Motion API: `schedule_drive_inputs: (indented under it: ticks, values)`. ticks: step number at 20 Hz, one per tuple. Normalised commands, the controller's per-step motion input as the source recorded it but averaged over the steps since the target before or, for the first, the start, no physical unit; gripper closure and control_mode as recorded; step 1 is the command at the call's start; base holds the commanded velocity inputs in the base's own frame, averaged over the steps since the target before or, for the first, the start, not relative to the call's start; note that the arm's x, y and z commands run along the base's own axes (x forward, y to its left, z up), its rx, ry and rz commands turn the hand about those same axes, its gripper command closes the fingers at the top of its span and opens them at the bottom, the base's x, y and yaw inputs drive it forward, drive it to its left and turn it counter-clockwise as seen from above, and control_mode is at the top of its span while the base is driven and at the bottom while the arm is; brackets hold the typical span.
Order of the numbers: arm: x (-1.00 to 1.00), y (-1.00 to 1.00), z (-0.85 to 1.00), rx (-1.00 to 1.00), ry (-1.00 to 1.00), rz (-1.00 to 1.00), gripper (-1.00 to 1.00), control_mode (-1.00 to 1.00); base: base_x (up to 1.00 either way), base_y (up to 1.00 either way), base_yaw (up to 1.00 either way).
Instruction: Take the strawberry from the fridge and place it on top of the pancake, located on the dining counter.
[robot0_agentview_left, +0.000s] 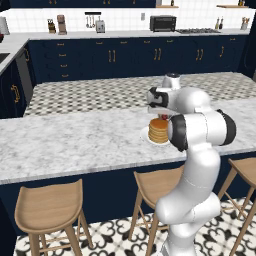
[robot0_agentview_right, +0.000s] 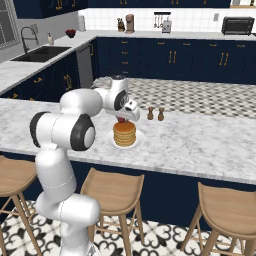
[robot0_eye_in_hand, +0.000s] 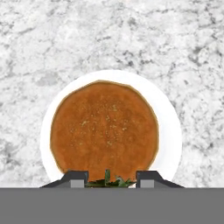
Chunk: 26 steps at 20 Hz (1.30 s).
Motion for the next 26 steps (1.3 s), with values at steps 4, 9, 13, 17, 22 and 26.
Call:
schedule_drive_inputs:
  ticks: [4,9,13,17,22,26]
  values:
    - [0.20,0.00,-0.14,0.00,0.00,0.00,1.00,-1.00,0.00,0.00,0.00]
    - [0.20,0.00,-0.19,0.01,0.00,0.00,1.00,-1.00,0.00,0.00,0.00]
    - [0.23,0.01,-0.27,0.01,0.03,0.01,1.00,-1.00,0.00,0.00,0.00]
    - [0.01,0.00,-0.23,0.00,0.05,0.00,1.00,-1.00,0.00,0.00,0.00]
    - [0.00,0.00,-0.13,0.00,0.03,0.00,1.00,-1.00,0.00,0.00,0.00]
    - [0.00,0.00,-0.10,0.00,0.04,0.00,-1.00,-1.00,0.00,0.00,0.00]
